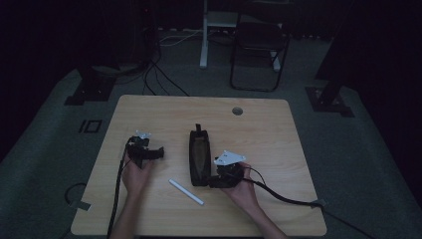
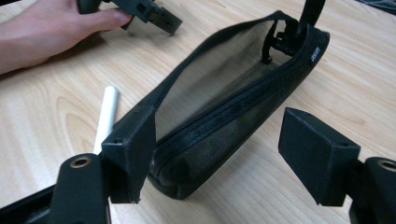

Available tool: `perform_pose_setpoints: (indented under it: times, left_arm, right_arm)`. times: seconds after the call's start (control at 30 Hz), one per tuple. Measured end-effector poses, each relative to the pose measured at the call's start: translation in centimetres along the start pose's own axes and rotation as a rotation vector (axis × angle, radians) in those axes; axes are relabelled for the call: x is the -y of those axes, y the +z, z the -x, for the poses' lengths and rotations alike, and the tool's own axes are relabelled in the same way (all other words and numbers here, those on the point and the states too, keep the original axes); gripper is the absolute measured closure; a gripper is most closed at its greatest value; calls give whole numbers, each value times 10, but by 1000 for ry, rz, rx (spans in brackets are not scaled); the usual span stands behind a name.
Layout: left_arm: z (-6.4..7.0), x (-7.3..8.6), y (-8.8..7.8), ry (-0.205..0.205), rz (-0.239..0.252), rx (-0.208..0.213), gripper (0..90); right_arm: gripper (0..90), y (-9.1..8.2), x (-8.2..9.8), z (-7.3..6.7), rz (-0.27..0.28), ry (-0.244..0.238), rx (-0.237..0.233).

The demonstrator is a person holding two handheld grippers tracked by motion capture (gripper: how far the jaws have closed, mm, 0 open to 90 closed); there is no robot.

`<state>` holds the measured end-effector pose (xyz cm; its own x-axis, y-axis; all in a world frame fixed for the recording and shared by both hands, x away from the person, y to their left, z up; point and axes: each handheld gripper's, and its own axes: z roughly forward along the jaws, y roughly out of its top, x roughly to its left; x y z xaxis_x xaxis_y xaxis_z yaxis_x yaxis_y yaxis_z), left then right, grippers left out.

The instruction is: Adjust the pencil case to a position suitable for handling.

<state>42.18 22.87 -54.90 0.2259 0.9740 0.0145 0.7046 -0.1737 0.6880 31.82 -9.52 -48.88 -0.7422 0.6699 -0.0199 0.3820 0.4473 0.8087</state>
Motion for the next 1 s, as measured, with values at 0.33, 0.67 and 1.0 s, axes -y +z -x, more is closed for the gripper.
perform_pose_setpoints:
  times: [0.33, 0.67, 1.0]
  left_arm:
    - [0, 0, 0, 1, 0, 0, 27]
    - [0, 0, 0, -1, 1, 0, 27]
    - [0, 0, 0, -1, 1, 0, 27]
  right_arm:
    - [278, 8, 1, 1, -1, 15, -5]
    - [299, 7, 3, 6, -34, -28, 53]
    - [361, -3, 4, 22, -46, -32, 111]
